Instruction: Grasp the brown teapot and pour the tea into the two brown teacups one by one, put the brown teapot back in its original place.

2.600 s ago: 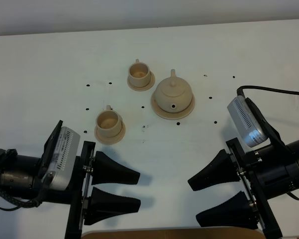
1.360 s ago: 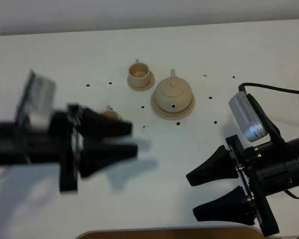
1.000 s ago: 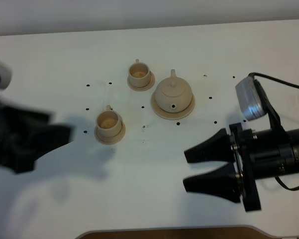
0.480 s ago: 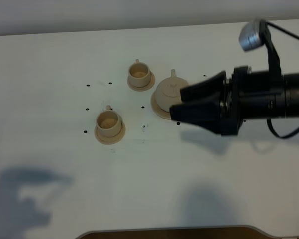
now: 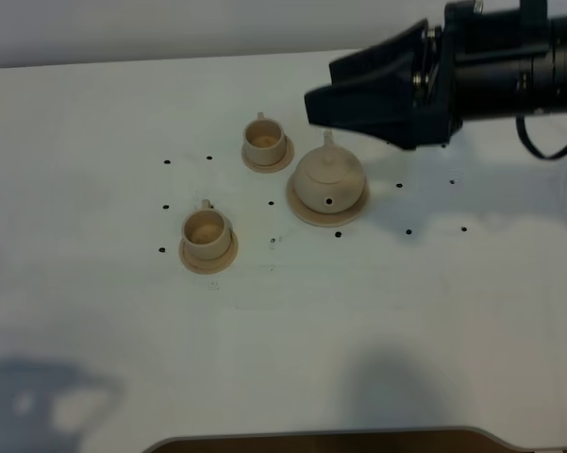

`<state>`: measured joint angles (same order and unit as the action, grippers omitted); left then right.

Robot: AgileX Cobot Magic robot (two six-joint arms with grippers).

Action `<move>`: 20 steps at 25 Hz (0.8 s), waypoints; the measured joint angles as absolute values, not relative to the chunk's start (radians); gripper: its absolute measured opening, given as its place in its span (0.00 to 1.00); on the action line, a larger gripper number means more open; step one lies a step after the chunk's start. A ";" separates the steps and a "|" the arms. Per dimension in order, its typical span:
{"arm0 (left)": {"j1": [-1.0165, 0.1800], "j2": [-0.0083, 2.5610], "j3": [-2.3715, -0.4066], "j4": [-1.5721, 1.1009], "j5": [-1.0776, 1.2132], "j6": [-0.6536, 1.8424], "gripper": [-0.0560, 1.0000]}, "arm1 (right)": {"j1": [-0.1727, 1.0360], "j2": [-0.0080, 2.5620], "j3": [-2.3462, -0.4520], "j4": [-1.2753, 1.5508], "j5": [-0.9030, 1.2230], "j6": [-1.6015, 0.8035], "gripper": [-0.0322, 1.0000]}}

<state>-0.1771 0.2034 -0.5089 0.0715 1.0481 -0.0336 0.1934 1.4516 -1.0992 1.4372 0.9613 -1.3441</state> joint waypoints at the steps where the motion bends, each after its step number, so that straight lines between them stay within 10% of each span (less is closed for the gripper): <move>1: -0.177 0.203 -0.509 0.071 1.048 -0.034 0.56 | 0.193 1.452 -1.127 1.411 0.958 -1.310 0.61; 20: -0.008 -0.003 -0.507 0.072 1.043 -0.030 0.56 | 0.322 1.647 -1.420 0.673 0.796 -0.589 0.61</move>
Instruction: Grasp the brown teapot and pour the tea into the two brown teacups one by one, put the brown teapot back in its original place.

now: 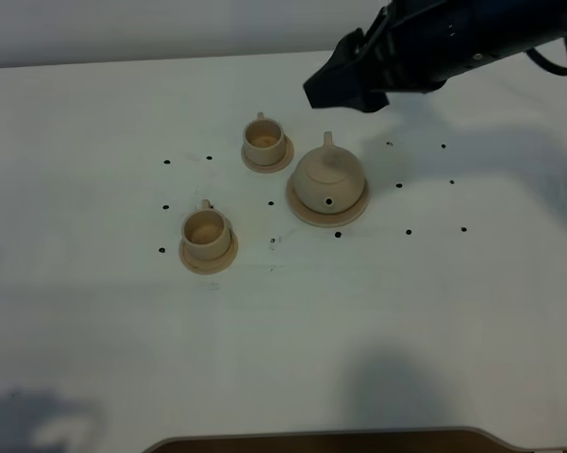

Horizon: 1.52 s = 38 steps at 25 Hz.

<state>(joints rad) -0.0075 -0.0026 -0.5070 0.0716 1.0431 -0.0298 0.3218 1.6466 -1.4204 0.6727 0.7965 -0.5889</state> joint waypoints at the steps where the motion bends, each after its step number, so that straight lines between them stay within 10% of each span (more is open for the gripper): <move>1: -0.006 -0.003 -0.507 0.072 1.043 -0.030 0.56 | 0.326 1.671 -1.433 0.647 0.793 -0.575 0.61; 38: -0.004 -0.002 -0.507 0.072 1.043 -0.030 0.56 | 0.385 2.526 -2.352 -0.043 1.151 0.194 0.59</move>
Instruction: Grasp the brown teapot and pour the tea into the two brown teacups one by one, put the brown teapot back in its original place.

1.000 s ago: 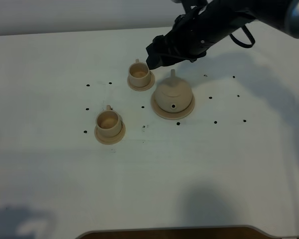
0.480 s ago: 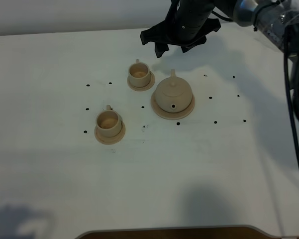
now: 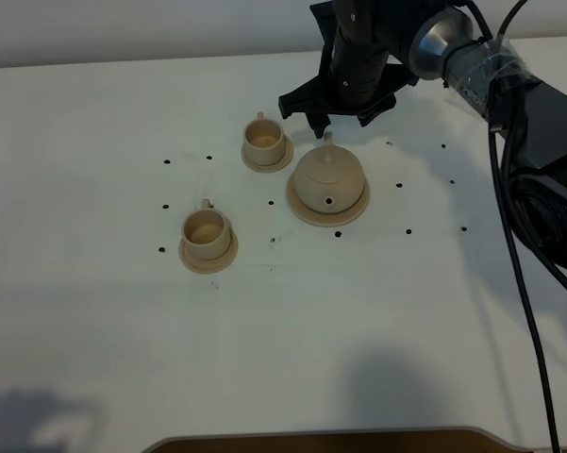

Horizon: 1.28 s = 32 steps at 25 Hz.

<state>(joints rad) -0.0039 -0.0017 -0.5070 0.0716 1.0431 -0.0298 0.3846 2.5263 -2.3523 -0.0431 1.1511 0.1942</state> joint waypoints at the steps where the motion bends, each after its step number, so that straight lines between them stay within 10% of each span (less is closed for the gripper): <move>1: -0.004 -0.002 -0.507 0.072 1.043 -0.030 0.56 | 0.385 2.531 -2.352 -0.051 1.147 0.197 0.59; 32: -0.004 -0.002 -0.507 0.072 1.043 -0.030 0.56 | 0.362 2.541 -2.356 -0.134 1.207 0.210 0.59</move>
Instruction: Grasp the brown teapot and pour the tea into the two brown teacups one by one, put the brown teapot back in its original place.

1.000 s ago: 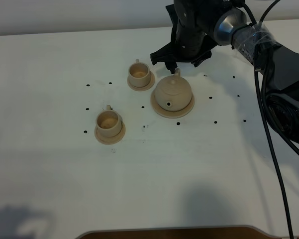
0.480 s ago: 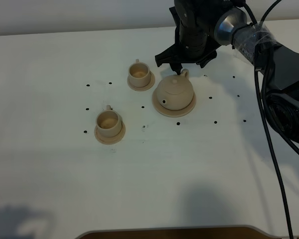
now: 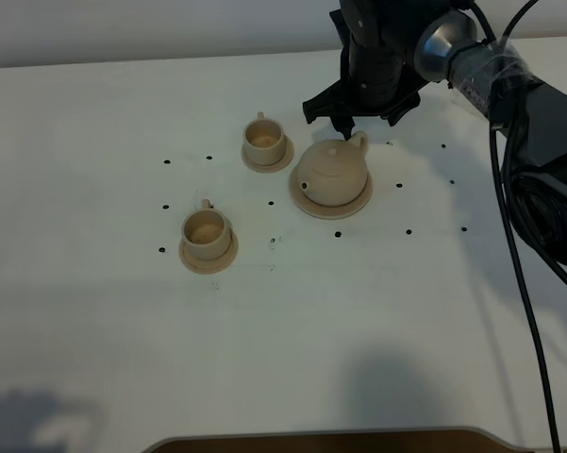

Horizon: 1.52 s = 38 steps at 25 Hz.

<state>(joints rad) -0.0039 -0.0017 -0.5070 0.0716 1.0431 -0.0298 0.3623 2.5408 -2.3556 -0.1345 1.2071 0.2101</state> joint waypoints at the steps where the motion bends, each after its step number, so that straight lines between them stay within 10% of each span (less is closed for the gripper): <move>1: -0.004 -0.002 -0.507 0.072 1.043 -0.030 0.56 | 0.360 2.538 -2.356 -0.129 1.207 0.208 0.59; 38: -0.004 -0.002 -0.507 0.072 1.043 -0.025 0.56 | 0.345 2.337 -2.012 -0.051 1.227 0.167 0.56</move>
<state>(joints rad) -0.0039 -0.0017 -0.5070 0.0716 1.0431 -0.0250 0.3449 2.3368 -2.0122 -0.0511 1.2266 0.1667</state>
